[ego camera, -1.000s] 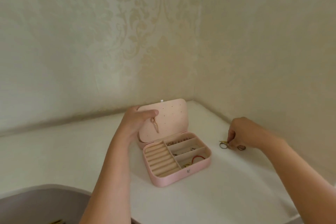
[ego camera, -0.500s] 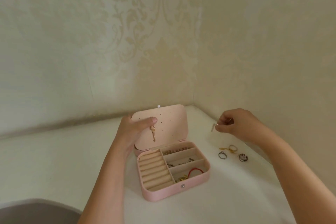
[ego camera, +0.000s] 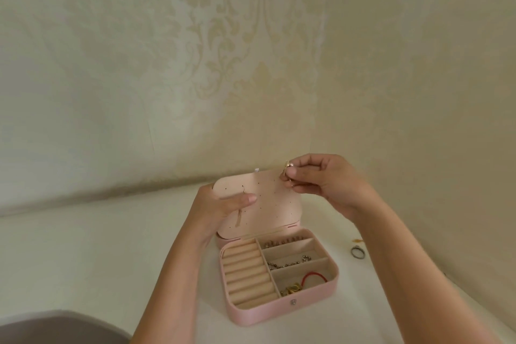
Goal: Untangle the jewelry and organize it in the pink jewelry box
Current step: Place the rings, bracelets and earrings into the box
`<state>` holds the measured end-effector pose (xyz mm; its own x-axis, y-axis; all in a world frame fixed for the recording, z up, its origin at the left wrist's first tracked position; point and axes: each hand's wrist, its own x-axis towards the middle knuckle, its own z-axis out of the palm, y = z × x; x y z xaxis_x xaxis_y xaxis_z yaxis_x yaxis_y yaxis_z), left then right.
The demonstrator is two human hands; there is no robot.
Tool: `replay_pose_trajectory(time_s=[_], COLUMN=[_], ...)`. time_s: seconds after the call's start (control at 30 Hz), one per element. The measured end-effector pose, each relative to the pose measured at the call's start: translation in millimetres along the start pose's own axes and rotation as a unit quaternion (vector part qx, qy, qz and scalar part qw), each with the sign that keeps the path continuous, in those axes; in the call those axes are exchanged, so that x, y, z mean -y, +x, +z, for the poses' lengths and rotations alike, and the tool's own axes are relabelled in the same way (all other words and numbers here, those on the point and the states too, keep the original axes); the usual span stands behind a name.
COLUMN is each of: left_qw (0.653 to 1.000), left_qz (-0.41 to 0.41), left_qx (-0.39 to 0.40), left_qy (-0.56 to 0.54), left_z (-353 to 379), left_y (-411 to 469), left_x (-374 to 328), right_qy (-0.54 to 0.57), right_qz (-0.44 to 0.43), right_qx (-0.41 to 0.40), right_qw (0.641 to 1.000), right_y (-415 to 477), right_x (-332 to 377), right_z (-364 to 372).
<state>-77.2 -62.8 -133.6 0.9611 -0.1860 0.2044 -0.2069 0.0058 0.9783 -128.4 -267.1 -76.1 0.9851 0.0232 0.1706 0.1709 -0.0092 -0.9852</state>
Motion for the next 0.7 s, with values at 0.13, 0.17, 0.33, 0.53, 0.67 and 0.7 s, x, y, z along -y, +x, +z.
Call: replay_pose_trajectory(time_s=[0.13,0.17,0.33,0.53,0.67,0.7], left_qw=[0.999,0.998,0.993,0.987,0.978,0.975], left_qz=[0.018,0.026,0.069,0.116,0.158,0.174], left_qx=[-0.043,-0.051,-0.091,-0.1,-0.118,-0.122], left_qy=[-0.014,-0.016,0.024,0.051,0.059,0.071], left_z=[0.8,1.1,7.6,10.9,14.1,14.4], left_y=[-0.7,-0.8,-4.3,-7.6,-8.0,-7.5], left_x=[-2.8,-3.7,-6.7,-9.3,-7.4,-6.3], right_qy=[0.047,0.054,0.05,0.03,0.056,0.071], right_qz=[0.024,0.026,0.019,-0.002,-0.021,-0.024], right_qx=[0.007,0.009,0.009,0.02,0.014,0.015], right_qw=[0.999,0.998,0.999,0.999,0.998,0.997], right_y=[2.0,1.7,1.3,-2.4,-3.9,-3.9], right_x=[-10.7,-12.4,-17.0,-17.7,-19.5,-20.4], right_z=[9.8,11.6,16.9,20.8,24.4,25.5])
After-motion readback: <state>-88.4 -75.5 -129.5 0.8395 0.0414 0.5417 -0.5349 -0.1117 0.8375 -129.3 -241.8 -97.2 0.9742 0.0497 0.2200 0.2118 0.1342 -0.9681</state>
